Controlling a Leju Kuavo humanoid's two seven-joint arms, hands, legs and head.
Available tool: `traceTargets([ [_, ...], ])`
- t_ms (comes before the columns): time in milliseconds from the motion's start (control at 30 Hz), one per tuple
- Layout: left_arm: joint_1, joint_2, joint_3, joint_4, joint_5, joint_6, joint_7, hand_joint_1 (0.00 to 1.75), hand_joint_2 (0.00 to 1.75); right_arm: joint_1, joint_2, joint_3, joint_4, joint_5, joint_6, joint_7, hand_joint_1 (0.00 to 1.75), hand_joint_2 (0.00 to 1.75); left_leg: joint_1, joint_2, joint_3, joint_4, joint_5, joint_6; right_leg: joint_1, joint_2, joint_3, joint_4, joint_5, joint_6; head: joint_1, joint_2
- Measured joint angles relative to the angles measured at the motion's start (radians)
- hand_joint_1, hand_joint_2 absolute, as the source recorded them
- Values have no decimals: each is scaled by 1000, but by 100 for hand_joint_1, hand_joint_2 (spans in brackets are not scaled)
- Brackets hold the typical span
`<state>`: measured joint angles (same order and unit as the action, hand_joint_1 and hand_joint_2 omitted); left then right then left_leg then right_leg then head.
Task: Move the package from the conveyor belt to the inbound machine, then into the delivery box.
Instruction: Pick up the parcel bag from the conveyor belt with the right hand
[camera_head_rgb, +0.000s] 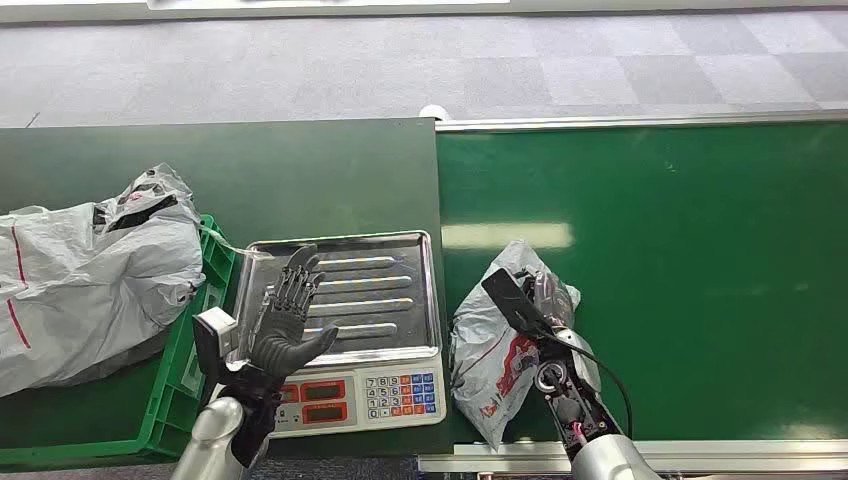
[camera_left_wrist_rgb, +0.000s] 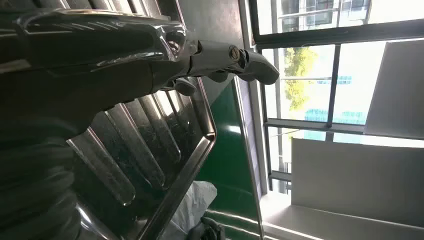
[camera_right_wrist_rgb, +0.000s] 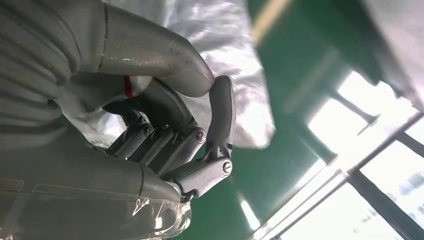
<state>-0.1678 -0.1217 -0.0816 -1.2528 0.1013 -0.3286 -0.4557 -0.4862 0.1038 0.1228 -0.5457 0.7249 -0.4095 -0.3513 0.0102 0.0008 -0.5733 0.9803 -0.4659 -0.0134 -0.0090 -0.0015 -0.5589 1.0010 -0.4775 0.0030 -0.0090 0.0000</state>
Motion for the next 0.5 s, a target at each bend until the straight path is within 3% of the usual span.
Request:
traceTargets([
  [200,-7,-1,0,7,1,0,-20,0,175,69,8,-65,-229,-209,-28,-174,175,175,0,1,0,0,0,0,0,0,-1,0,0,0,0,0],
  [500,-19,-1,-1,24,2,0,-31,0,175,152,7,-71,-460,-180,-29,-134,175,175,0,1,0,0,0,0,0,1,-1,0,0,0,0,0],
])
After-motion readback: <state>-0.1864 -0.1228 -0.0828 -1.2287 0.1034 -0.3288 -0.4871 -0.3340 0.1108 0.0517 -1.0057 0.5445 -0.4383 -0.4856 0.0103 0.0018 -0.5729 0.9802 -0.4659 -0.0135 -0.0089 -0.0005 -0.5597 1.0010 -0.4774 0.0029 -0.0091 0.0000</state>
